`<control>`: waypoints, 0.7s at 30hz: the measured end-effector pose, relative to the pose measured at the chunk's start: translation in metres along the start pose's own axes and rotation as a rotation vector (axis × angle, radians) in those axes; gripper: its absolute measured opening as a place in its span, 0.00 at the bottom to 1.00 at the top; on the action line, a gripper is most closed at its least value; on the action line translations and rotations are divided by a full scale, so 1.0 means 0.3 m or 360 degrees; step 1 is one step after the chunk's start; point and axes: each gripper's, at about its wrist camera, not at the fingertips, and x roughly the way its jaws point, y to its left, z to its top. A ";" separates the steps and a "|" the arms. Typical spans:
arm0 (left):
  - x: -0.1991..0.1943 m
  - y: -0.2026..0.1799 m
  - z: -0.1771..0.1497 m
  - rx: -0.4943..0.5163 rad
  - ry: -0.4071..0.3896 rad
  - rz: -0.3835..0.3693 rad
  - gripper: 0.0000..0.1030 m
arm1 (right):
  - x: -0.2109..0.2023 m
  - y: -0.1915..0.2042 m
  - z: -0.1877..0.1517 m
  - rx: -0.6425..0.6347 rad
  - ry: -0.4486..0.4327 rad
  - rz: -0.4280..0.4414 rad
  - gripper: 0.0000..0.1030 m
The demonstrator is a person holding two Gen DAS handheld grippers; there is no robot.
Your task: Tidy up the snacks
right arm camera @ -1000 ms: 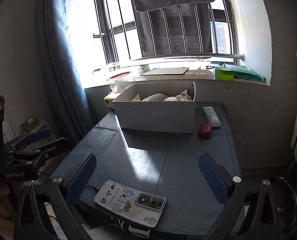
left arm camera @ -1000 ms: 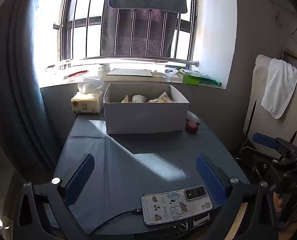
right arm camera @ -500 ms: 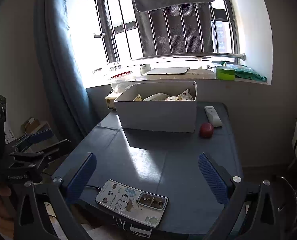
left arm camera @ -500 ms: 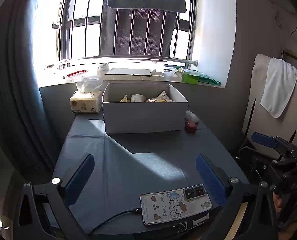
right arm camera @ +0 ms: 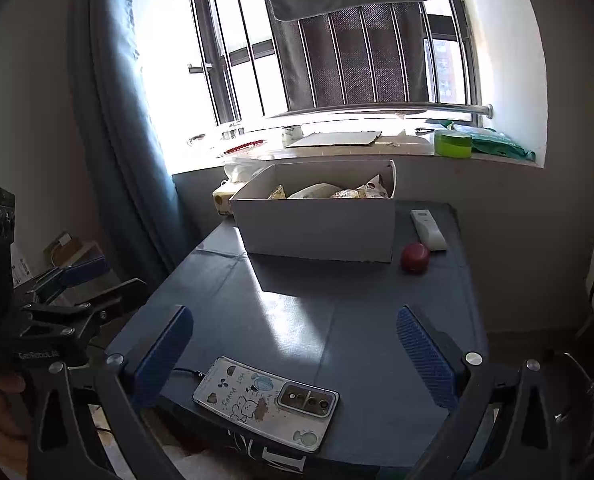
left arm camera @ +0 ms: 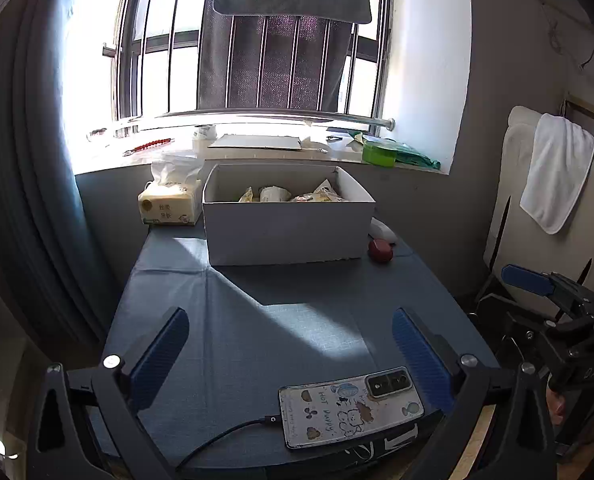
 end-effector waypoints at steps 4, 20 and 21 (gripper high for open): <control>-0.001 -0.002 -0.002 0.0001 0.0000 0.0003 1.00 | 0.000 0.000 -0.001 0.0001 0.0002 0.0001 1.00; 0.004 -0.001 -0.007 0.0005 0.0007 0.0007 1.00 | 0.001 -0.001 -0.005 0.0006 0.0011 0.0008 1.00; 0.003 -0.001 -0.007 0.0005 0.0007 0.0005 1.00 | 0.001 -0.001 -0.004 0.0006 0.0009 0.0008 1.00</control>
